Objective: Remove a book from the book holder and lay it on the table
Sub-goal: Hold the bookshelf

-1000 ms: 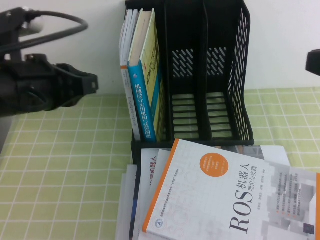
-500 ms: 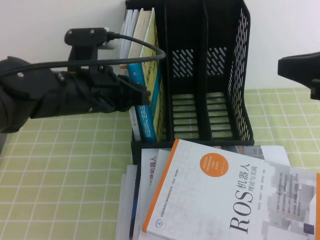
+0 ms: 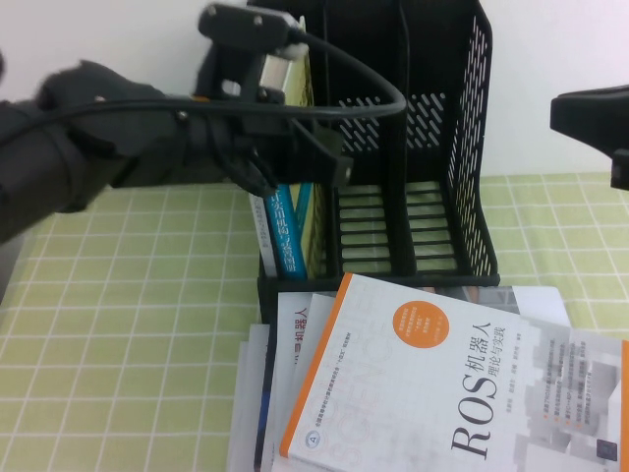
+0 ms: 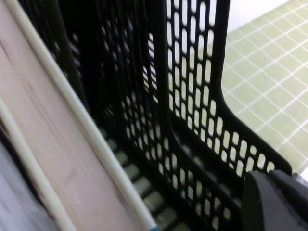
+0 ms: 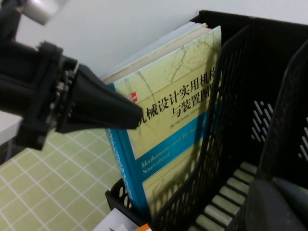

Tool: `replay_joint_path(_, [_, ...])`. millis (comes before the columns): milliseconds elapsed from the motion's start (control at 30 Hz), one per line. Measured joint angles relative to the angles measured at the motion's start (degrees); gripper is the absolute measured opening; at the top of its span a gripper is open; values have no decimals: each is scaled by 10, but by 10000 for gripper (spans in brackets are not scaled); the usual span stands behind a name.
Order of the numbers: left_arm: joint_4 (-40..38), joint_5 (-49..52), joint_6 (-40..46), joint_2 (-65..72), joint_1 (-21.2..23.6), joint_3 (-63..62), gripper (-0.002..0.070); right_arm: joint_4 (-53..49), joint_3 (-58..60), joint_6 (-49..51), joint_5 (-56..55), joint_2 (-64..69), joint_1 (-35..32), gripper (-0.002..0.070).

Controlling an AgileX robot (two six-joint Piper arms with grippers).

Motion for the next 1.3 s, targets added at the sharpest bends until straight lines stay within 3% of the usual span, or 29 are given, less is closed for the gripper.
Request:
replay_joint_path(267, [87,4,-14,-100,14,-14,-3,1,0,-7,-1,0,0,5])
replay_joint_path(567, [216,36,-138,-94,53,-16,-3,1,0,-15,-1,0,0,5])
replay_joint_path(1133, [193,46,-150,-35,50,-23,-2,1,0,-18,11,0,0,5])
replay_joint_path(1300, [191,28,-135,-29,24,-23,-2,1,0,-20,11,0,0,5])
